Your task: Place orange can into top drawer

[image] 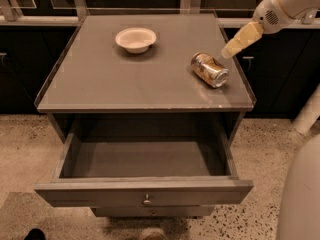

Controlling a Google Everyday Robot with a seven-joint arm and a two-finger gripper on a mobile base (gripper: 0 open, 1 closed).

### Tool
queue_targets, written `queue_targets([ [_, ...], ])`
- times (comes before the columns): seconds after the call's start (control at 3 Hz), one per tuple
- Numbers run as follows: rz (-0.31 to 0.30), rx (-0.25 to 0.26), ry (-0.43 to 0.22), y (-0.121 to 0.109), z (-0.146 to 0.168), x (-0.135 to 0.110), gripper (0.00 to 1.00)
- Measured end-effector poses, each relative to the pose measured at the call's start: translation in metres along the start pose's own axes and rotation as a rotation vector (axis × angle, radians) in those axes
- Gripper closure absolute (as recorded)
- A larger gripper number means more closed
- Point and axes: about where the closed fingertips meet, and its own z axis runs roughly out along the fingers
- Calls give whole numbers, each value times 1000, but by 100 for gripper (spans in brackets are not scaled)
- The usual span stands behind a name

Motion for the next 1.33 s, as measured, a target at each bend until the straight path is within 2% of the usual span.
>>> queue_targets([
  [0.33, 70, -94, -63, 6, 37, -18, 0],
  [0.67, 133, -217, -47, 29, 79, -26, 0],
  [1.0, 103, -260, 84, 54, 107, -24, 0],
  [1.33, 68, -180, 261, 60, 113, -4, 0],
])
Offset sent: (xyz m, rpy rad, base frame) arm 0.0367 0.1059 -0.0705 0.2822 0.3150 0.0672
